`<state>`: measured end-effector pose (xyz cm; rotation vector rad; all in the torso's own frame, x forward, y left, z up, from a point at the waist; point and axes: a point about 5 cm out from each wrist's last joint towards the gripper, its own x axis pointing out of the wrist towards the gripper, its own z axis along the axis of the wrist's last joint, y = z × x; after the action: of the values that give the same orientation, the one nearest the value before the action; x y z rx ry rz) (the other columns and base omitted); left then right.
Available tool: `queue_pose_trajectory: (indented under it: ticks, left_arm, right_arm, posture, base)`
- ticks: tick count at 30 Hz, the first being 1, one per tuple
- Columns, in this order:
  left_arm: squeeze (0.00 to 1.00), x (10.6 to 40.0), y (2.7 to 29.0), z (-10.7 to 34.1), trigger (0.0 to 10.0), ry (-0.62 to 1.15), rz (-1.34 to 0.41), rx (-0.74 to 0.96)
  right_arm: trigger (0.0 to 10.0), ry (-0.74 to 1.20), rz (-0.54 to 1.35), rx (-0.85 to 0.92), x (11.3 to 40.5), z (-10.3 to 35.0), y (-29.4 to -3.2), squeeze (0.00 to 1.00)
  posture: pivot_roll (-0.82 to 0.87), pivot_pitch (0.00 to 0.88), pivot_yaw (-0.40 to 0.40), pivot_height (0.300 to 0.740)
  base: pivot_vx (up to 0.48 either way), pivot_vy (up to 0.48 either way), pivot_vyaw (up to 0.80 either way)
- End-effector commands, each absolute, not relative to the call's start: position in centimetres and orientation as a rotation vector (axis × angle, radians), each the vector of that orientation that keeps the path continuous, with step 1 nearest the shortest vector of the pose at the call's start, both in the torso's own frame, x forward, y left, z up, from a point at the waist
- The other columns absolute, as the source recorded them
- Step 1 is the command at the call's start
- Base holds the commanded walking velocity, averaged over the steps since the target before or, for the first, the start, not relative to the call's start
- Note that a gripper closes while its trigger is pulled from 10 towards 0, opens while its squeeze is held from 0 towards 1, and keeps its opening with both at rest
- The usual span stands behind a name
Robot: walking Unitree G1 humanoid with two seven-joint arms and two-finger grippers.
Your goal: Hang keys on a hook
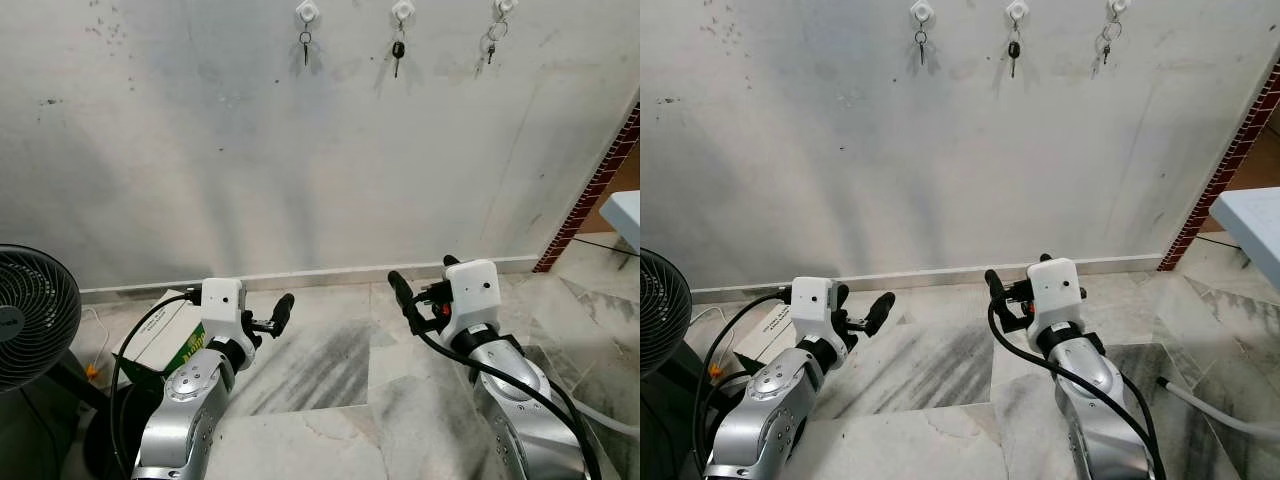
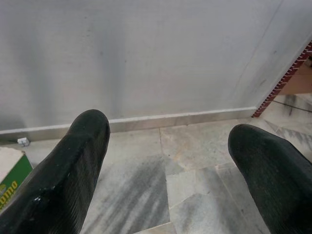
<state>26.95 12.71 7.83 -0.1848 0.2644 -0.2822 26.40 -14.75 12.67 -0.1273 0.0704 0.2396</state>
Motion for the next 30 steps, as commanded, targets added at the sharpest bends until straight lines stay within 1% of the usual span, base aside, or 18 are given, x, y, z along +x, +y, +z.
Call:
queue_pose_trajectory:
  ticks: [1, 9, 16, 30]
  left_arm:
    - [0.00, 27.06, 12.99, 7.76, 10.0, 0.276, -0.271, -0.175]
    - [0.00, 27.01, 12.90, 7.72, 10.0, 0.277, -0.269, -0.189]
    - [0.00, 27.00, 12.98, 7.58, 10.0, 0.286, -0.258, -0.195]
    - [0.00, 27.07, 13.01, 7.53, 10.0, 0.295, -0.257, -0.193]
  right_arm:
    - [10.0, 0.074, 0.248, -0.126, 26.53, 12.64, -14.50, 0.00]
    - [10.0, 0.077, 0.250, -0.123, 26.40, 12.56, -14.45, 0.00]
    - [10.0, 0.078, 0.251, -0.121, 26.34, 12.58, -14.42, 0.00]
    - [10.0, 0.077, 0.250, -0.121, 26.33, 12.56, -14.36, 0.00]
  posture:
    - [-0.09, 0.000, 0.074, 0.740]
    - [-0.09, 0.000, 0.076, 0.740]
    - [-0.09, 0.000, 0.075, 0.740]
    - [-0.09, 0.000, 0.077, 0.740]
  base:
    - [0.000, 0.000, -0.80]
    - [0.000, 0.000, -0.78]
    - [0.000, 0.000, 0.00]
    - [0.000, 0.301, 0.00]
